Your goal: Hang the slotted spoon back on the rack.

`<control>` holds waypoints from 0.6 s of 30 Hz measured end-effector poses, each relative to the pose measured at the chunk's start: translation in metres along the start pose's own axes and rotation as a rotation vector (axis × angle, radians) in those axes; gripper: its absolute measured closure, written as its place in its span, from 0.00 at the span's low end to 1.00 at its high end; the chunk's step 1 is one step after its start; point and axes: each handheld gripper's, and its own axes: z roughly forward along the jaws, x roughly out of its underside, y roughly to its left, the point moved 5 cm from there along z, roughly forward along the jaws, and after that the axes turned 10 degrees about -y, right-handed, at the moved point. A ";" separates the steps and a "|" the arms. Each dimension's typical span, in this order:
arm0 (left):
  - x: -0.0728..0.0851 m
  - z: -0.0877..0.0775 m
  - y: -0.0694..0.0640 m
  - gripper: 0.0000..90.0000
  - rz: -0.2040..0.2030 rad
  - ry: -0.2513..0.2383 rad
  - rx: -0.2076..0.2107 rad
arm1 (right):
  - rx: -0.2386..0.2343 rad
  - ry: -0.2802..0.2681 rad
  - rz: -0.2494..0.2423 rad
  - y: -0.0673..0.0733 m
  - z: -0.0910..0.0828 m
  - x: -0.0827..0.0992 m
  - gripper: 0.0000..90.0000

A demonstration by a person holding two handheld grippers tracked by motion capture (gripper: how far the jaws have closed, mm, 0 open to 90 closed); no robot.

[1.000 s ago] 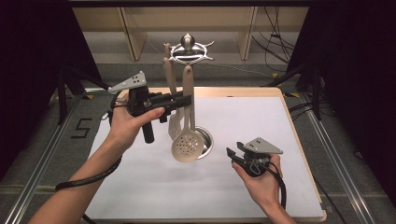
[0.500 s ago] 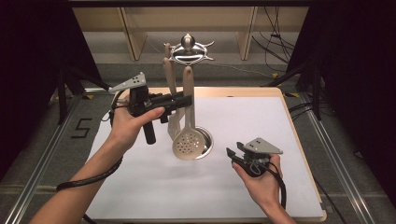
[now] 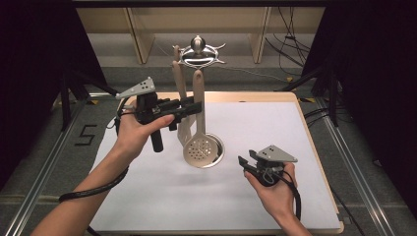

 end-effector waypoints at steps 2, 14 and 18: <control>0.000 0.000 -0.001 0.68 0.021 0.005 -0.005 | 0.001 -0.001 0.004 0.000 0.000 0.000 0.61; -0.003 -0.006 -0.003 0.64 0.125 0.003 -0.036 | 0.010 -0.004 0.014 0.000 -0.002 -0.001 0.61; -0.002 -0.010 -0.006 0.62 0.111 -0.002 -0.058 | 0.014 0.001 0.014 0.000 -0.003 -0.001 0.61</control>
